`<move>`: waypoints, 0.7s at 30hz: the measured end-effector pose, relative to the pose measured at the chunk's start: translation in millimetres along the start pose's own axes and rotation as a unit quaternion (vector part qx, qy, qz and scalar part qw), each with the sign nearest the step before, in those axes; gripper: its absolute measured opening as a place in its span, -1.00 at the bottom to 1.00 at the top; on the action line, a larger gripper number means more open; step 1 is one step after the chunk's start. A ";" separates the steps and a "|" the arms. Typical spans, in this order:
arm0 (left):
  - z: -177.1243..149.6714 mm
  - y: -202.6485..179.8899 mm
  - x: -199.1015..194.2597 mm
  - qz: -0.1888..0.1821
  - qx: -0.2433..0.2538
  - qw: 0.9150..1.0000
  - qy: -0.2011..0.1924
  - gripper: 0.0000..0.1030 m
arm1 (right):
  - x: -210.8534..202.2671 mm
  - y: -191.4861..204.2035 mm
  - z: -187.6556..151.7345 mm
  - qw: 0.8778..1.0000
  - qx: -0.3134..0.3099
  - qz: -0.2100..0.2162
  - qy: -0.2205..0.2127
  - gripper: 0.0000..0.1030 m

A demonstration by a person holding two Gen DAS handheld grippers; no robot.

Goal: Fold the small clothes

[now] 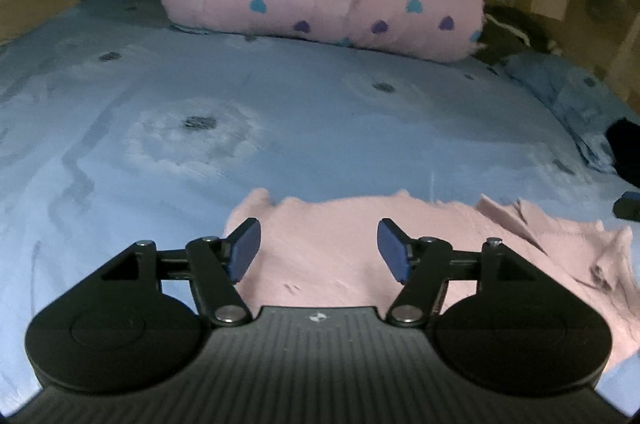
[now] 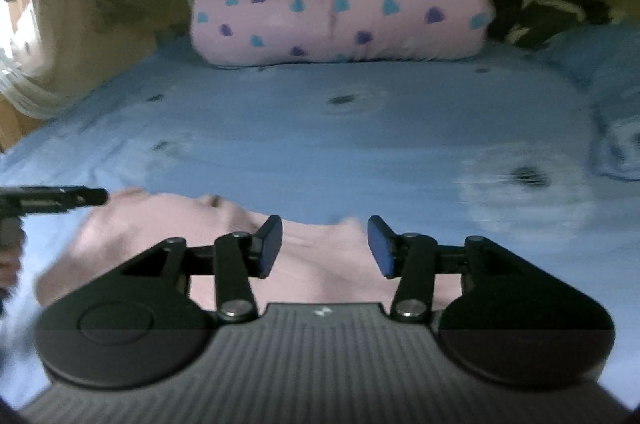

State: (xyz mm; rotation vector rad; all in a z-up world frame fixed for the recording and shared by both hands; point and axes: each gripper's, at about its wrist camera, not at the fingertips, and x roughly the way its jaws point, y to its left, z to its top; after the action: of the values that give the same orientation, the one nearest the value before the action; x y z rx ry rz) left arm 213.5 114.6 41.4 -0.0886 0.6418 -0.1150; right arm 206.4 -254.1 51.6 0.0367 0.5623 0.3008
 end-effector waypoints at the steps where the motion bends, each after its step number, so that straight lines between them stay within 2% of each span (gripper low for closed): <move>1: -2.2 -3.3 0.4 -0.004 0.000 1.000 0.003 0.38 | -7.2 -5.5 -4.0 1.000 -0.008 -0.015 -0.002 0.02; 6: -11.3 -14.9 3.1 -0.021 0.003 1.000 0.021 0.48 | -27.0 -21.5 -20.3 0.997 -0.058 -0.056 0.006 0.02; 12: -19.3 -22.6 9.4 -0.009 0.022 0.999 0.033 0.54 | -30.9 -22.2 -38.6 0.989 -0.133 -0.038 0.044 0.02; 14: -18.6 -22.4 11.3 -0.006 0.023 0.999 0.034 0.54 | -30.5 -15.6 -43.6 0.983 -0.169 -0.038 0.058 0.02; 18: -19.0 -22.4 12.5 -0.006 0.025 0.999 0.034 0.54 | -28.9 -0.4 -46.8 0.968 -0.242 -0.044 0.055 0.03; 20: -20.1 -23.0 13.3 -0.005 0.027 0.999 0.033 0.54 | -23.2 8.6 -44.0 0.957 -0.281 -0.039 0.058 0.12; 21: -20.6 -22.8 14.2 -0.003 0.029 0.999 0.034 0.54 | -19.8 12.9 -42.9 0.951 -0.301 -0.034 0.061 0.29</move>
State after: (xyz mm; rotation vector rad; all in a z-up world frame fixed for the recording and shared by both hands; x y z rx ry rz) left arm 210.6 89.2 19.3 -0.0306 0.7047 -0.1431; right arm 164.2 -249.6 27.0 -0.5946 0.5739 0.3989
